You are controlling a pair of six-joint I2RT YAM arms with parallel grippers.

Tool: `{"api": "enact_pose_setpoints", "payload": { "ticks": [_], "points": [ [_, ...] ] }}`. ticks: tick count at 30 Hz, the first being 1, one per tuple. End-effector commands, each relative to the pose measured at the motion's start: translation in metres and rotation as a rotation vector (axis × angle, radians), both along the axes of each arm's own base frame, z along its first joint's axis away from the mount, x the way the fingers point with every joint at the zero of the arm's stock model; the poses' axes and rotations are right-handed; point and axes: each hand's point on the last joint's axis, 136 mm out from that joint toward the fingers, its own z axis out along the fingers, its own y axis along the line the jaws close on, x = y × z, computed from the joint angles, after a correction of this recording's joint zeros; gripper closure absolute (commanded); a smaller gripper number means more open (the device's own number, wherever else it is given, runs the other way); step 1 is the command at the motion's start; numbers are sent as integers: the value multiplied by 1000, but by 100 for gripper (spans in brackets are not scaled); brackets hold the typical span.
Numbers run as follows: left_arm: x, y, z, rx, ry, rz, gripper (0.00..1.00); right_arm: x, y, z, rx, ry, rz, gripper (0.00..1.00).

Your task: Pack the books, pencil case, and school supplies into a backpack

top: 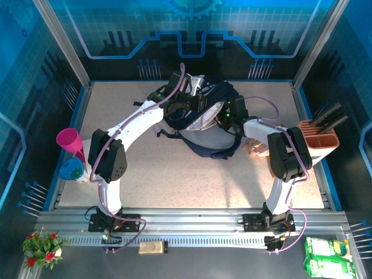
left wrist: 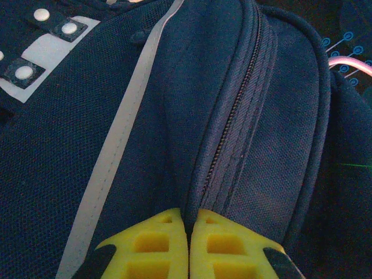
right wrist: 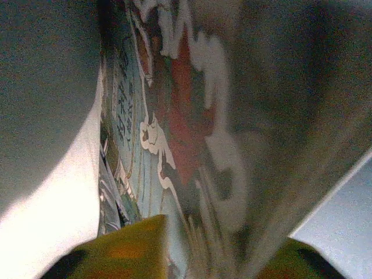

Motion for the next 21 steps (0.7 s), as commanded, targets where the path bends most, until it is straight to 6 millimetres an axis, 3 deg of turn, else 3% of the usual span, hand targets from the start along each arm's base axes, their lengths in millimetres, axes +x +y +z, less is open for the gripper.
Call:
{"api": "enact_pose_setpoints", "payload": {
  "ticks": [1,4,8,13,18,19,21],
  "points": [
    [-1,4,67,-104,-144,14,100,-10,-3,8,-13,4,31,58],
    [1,7,63,-95,-137,26,100,-19,-15,22,-25,-24,28,48],
    [3,10,54,-79,-115,38,100,-45,-39,32,-71,-44,-12,32],
    [4,15,36,-50,-78,55,100,-89,-76,30,-144,6,-96,26],
    [-1,20,15,-26,-23,63,99,-116,-104,54,-237,-49,-181,18],
    [-3,21,11,-20,-8,64,93,-118,-109,61,-259,-69,-190,17],
    [-9,23,2,-14,21,60,68,-119,-114,78,-298,-121,-191,15]
  ]
}}
